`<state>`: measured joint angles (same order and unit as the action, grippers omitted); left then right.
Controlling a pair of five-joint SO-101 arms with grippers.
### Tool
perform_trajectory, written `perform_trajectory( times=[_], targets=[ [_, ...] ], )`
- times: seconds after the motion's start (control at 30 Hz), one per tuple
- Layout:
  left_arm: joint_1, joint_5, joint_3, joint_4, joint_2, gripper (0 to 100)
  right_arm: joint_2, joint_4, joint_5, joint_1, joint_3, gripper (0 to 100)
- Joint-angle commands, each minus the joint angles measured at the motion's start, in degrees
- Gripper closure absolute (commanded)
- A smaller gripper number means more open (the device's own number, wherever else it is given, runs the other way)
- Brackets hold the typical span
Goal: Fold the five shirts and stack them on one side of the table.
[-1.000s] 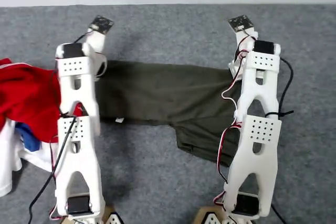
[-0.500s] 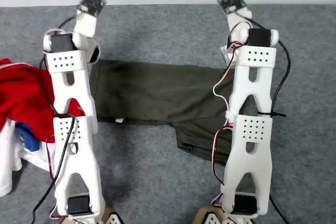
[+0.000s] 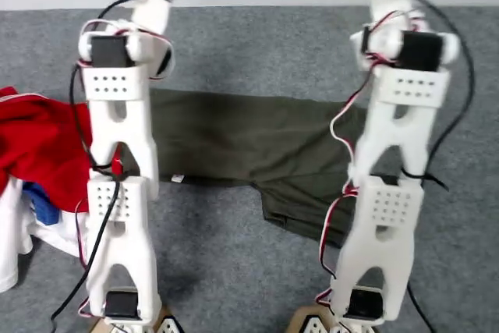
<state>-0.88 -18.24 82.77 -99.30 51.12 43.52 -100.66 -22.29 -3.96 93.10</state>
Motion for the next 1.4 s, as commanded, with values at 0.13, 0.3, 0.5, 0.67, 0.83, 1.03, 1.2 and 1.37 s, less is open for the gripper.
perform_trajectory(
  times=[0.13,0.3,0.5,0.67,0.83,1.03,1.2,1.37],
  targets=[
    [12.84,-0.88,-28.53,-1.32,-18.90,96,-28.26,-2.33,2.37,-5.05,-19.43,98.8],
    [23.74,-4.84,-42.59,-1.14,-23.38,96,-46.46,-2.24,2.37,-8.75,-37.54,98.8],
    [34.29,-9.14,-54.64,1.14,-23.30,89,-61.76,-2.15,2.11,-15.43,-55.56,98.8],
    [38.68,-9.23,-60.97,5.10,-23.30,80,-68.97,-2.15,2.02,-19.21,-66.11,98.8],
    [42.81,-9.23,-61.67,6.68,-21.10,78,-72.40,-2.15,2.02,-20.88,-72.09,98.8],
    [45.80,-9.23,-61.49,7.12,-14.24,78,-73.36,-2.15,2.02,-20.88,-72.70,98.8],
    [45.54,-9.14,-57.10,7.12,-9.32,78,-73.63,-2.15,2.02,-20.88,-72.70,98.8],
    [45.10,-6.77,-50.24,6.51,-2.99,79,-73.71,-2.15,2.02,-20.88,-72.70,98.8]
  ],
)
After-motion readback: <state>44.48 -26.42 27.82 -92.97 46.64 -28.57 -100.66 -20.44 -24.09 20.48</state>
